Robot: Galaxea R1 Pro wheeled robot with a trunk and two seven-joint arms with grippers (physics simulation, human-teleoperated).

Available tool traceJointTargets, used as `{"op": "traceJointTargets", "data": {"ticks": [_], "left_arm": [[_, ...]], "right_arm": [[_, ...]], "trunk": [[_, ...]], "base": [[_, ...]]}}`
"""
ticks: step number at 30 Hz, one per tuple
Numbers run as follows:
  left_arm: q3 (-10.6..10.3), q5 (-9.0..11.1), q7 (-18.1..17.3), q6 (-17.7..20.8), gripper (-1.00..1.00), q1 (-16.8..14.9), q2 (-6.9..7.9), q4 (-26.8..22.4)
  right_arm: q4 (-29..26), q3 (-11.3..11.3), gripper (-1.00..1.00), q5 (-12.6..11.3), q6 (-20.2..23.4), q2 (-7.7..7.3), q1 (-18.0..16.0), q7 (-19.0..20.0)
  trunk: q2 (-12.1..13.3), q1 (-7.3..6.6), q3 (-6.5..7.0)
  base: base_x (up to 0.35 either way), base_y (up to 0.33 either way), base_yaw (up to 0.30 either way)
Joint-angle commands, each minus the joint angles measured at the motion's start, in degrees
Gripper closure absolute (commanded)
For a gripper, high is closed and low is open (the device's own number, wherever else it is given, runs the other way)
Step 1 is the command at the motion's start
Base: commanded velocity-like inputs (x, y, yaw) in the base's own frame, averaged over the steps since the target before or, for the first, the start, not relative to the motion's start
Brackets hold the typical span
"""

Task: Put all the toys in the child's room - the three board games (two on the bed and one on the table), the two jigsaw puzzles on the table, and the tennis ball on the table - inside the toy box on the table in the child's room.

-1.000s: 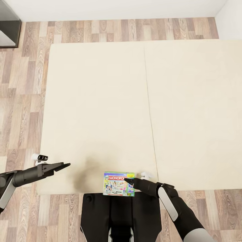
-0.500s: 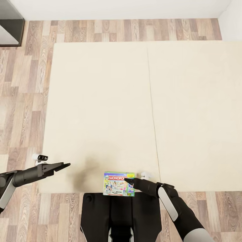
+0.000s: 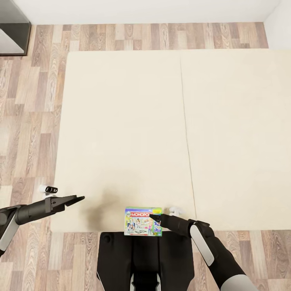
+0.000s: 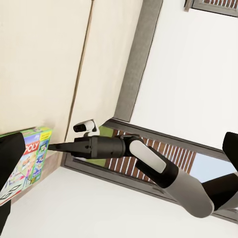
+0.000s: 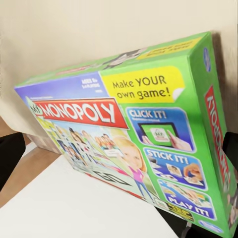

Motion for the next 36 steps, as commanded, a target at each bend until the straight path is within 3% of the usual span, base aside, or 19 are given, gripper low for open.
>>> {"op": "traceJointTargets", "data": {"ticks": [1, 36], "left_arm": [[0.0, 0.0, -0.2, 0.6, -1.00, 0.0, 0.02, 0.0], [0.0, 0.0, -0.2, 0.6, -1.00, 0.0, 0.02, 0.0]], "right_arm": [[0.0, -0.1, -1.00, -0.1, 0.3, 0.01, 0.0, 0.0], [0.0, -0.1, -1.00, -0.1, 0.3, 0.01, 0.0, 0.1]], "trunk": [[-0.1, 0.03, -0.05], [-0.1, 0.03, -0.05]], "base": [[0.000, 0.039, 0.000], [0.000, 0.082, 0.000]]}}
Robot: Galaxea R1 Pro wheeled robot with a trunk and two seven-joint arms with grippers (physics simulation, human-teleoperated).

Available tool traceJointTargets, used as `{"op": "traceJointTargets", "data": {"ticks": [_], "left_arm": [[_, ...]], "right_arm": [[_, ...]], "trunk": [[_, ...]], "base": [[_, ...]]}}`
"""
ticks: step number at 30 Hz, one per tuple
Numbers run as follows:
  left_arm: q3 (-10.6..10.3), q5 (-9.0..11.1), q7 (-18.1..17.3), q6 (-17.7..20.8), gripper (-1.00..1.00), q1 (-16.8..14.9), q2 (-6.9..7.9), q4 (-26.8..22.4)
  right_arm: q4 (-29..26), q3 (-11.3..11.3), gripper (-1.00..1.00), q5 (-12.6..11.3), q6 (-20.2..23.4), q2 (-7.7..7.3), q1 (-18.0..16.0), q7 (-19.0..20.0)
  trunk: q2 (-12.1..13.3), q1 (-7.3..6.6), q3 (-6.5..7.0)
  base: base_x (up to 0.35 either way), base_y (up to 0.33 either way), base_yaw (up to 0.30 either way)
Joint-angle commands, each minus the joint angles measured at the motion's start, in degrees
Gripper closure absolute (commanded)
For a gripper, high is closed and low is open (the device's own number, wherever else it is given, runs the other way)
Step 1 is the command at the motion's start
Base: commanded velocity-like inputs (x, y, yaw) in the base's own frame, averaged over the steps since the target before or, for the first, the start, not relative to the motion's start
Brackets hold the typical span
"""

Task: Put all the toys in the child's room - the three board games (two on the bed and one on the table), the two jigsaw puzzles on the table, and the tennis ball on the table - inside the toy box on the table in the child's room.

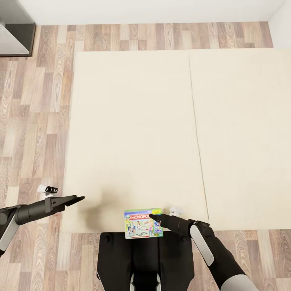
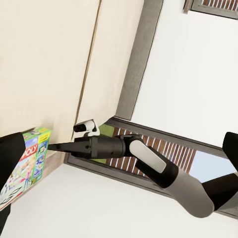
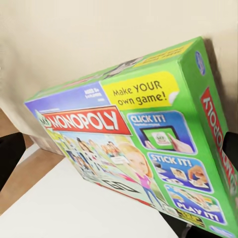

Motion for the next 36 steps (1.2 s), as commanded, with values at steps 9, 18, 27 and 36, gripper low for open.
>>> {"op": "traceJointTargets", "data": {"ticks": [9, 18, 27, 36], "left_arm": [[0.0, 0.0, -0.2, 0.6, -1.00, 0.0, 0.02, 0.0], [0.0, 0.0, -0.2, 0.6, -1.00, 0.0, 0.02, 0.0], [0.0, 0.0, -0.2, 0.6, -1.00, 0.0, 0.02, 0.0], [0.0, 0.0, -0.2, 0.6, -1.00, 0.0, 0.02, 0.0]], "right_arm": [[0.1, -0.1, -1.00, -0.2, 0.6, 0.01, 0.0, 0.0], [0.4, -0.1, -1.00, -0.1, 3.5, -0.59, -0.6, -0.2], [0.6, -0.5, -1.00, -0.1, 5.4, -0.92, -1.4, -0.1], [0.6, -1.0, -1.00, -0.1, 7.3, -0.98, -1.6, -0.3]], "trunk": [[-0.1, 0.03, -0.05], [-0.1, 0.03, -0.05], [-0.1, 0.03, -0.05], [-0.1, 0.03, -0.05]], "base": [[0.000, 0.036, 0.000], [0.000, 0.001, 0.000], [0.000, 0.000, 0.000], [0.000, 0.000, 0.000]]}}
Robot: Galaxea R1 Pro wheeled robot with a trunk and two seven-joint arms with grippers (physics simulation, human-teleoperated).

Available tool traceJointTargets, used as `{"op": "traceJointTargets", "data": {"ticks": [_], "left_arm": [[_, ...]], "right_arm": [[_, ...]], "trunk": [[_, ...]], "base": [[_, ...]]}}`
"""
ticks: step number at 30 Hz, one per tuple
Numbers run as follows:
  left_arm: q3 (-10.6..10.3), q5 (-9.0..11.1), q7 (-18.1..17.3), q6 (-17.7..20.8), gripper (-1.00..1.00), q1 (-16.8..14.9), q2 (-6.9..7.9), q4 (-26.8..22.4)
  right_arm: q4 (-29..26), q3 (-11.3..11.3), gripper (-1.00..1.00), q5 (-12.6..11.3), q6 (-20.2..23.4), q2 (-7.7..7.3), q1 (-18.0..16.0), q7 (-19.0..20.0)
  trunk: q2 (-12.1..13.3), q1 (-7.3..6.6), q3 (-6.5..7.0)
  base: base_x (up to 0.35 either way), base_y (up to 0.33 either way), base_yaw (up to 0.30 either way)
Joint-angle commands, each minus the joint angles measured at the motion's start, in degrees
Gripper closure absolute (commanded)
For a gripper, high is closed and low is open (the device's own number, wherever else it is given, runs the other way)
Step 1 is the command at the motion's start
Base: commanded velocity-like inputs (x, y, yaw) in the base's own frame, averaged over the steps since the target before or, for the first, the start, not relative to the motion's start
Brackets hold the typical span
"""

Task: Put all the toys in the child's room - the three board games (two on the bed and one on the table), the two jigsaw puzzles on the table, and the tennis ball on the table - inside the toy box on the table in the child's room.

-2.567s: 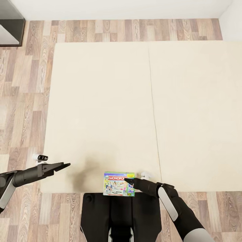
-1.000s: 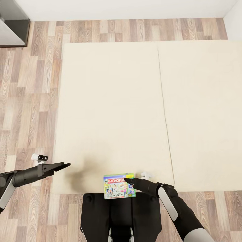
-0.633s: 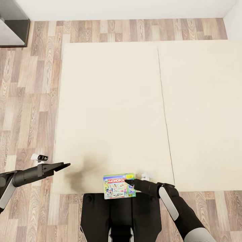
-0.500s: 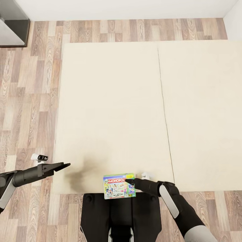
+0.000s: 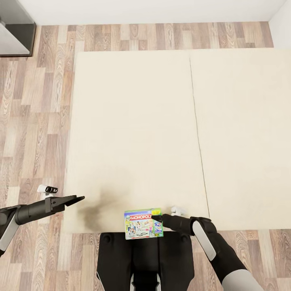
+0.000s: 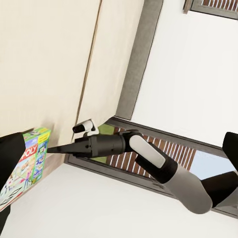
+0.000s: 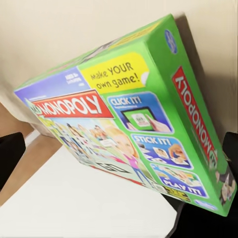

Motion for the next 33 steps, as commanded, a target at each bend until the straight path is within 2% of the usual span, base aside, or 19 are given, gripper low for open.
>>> {"op": "traceJointTargets", "data": {"ticks": [1, 9, 21, 33], "left_arm": [[0.0, 0.0, -0.2, 0.6, -1.00, 0.0, 0.02, 0.0], [0.0, 0.0, -0.2, 0.6, -1.00, 0.0, 0.02, 0.0], [0.0, 0.0, -0.3, 0.6, -1.00, 0.0, 0.02, 0.0], [0.0, 0.0, -0.2, 0.6, -1.00, 0.0, 0.02, 0.0]], "right_arm": [[0.0, 0.1, -1.00, 0.1, 0.5, -0.03, 0.0, 0.1], [0.1, 0.0, -1.00, 0.1, 2.5, -0.01, -0.1, -0.3], [4.0, 0.0, -1.00, 0.2, 2.5, 0.24, -1.9, -0.2], [4.7, 0.1, -1.00, 0.4, 2.3, 0.63, -2.3, -0.1]], "trunk": [[-0.1, 0.03, -0.05], [-0.1, 0.03, -0.05], [-0.1, 0.03, -0.05], [-0.1, 0.03, -0.05]], "base": [[0.000, 0.000, 0.000], [0.000, 0.000, 0.000], [0.000, 0.000, 0.000], [0.000, 0.000, 0.000]]}}
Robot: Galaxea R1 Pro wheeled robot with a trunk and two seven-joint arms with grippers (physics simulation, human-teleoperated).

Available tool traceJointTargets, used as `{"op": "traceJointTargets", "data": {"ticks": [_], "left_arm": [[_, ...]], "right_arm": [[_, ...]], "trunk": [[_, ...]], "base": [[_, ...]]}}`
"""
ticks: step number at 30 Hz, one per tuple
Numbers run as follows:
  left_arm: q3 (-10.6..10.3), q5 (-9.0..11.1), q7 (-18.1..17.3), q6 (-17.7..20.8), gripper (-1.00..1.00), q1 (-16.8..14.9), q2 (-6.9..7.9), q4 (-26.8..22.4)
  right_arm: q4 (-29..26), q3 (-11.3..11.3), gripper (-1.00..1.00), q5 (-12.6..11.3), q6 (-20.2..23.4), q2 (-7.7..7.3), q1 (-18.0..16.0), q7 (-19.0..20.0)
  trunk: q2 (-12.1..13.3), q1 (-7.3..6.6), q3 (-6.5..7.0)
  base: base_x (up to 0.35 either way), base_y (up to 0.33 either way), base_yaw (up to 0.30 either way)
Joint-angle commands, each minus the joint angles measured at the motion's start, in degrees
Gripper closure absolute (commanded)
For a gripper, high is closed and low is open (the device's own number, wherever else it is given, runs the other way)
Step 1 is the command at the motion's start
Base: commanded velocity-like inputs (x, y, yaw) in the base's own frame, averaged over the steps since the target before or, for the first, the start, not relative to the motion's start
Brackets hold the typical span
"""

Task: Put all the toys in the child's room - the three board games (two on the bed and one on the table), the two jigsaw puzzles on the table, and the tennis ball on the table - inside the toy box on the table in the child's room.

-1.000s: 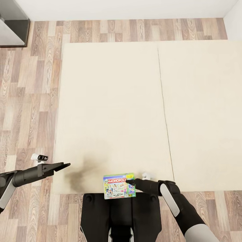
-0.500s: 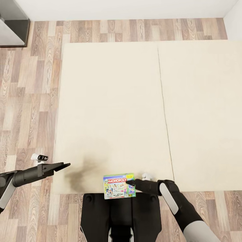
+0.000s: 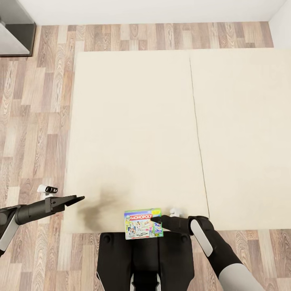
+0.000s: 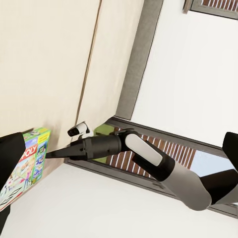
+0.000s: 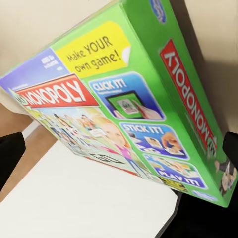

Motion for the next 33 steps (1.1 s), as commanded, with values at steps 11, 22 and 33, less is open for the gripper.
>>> {"op": "traceJointTargets", "data": {"ticks": [11, 22, 33], "left_arm": [[0.0, 0.0, -0.2, 0.6, -1.00, 0.0, 0.02, 0.0], [0.0, 0.0, -0.2, 0.6, -1.00, 0.0, 0.02, 0.0], [0.0, 0.0, -0.2, 0.6, -1.00, 0.0, 0.02, 0.0]], "right_arm": [[0.4, 0.0, -1.00, 0.6, 0.0, 0.30, -0.1, 0.1], [1.2, 0.1, -1.00, 0.7, -0.2, 0.33, -0.2, 0.1], [1.3, 0.1, -1.00, 0.8, -0.2, 0.33, -0.2, 0.2]], "trunk": [[-0.1, 0.03, -0.05], [-0.1, 0.03, -0.05], [-0.1, 0.03, -0.05]], "base": [[0.000, 0.000, 0.000], [0.000, 0.000, 0.000], [0.000, 0.000, 0.000]]}}
